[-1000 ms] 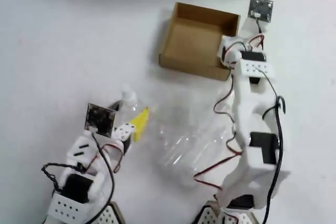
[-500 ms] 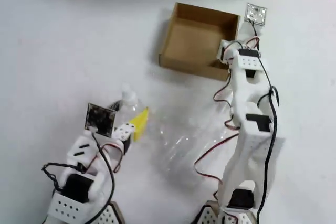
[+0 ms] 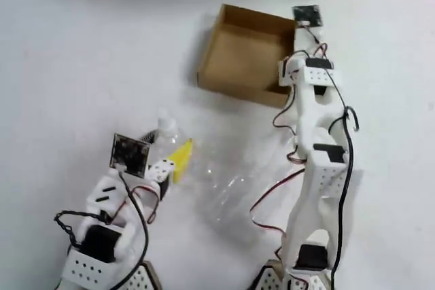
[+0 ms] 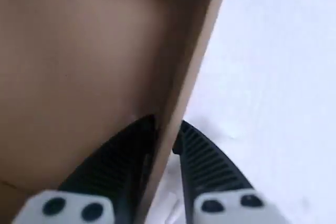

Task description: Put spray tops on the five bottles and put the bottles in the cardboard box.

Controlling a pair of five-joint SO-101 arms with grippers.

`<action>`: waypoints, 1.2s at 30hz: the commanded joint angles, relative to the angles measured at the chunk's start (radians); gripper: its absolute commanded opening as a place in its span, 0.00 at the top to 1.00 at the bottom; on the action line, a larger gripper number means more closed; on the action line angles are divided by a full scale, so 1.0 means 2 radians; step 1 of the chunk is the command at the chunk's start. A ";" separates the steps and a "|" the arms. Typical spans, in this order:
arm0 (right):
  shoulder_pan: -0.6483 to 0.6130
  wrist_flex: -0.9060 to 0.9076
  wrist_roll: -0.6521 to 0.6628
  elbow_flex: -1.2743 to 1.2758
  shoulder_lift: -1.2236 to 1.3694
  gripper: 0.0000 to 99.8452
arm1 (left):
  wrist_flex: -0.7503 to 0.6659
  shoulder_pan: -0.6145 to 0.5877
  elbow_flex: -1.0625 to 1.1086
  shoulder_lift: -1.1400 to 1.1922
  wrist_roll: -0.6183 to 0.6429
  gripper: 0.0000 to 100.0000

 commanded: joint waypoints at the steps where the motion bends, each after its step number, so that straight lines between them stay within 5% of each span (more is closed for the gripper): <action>1: -0.029 0.028 0.041 -0.009 -0.024 0.98 | 0.000 -0.013 -0.002 -0.010 0.003 0.88; 27: -0.084 -0.072 0.091 0.315 -0.273 0.98 | -0.001 -0.016 -0.002 -0.010 0.003 0.88; 36: -0.089 -0.070 0.045 0.344 -0.297 0.98 | -0.001 -0.016 -0.002 -0.010 0.003 0.88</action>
